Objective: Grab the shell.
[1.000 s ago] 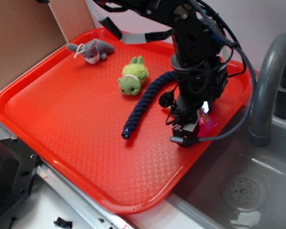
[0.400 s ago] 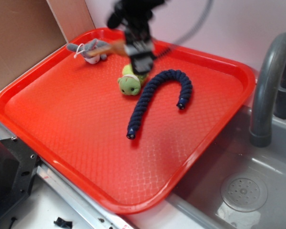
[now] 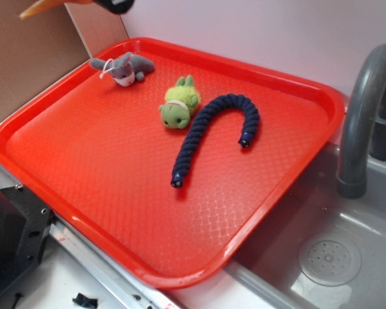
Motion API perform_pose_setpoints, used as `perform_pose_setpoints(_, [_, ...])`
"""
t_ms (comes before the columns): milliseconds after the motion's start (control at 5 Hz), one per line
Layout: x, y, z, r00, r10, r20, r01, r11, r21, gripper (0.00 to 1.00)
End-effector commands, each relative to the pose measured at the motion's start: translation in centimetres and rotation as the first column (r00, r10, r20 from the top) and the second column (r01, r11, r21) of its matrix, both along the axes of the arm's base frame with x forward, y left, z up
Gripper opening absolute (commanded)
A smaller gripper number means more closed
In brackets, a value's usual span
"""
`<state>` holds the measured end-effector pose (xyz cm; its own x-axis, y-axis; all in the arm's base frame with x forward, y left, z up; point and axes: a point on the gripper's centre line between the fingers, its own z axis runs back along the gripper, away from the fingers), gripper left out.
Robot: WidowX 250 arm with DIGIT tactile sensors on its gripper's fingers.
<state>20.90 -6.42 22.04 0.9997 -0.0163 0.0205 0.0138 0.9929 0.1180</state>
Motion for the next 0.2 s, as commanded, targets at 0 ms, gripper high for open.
perform_pose_setpoints(0, [-1.69,-2.09,0.46,0.997,-0.062,0.05,0.062,0.998,0.011,0.0])
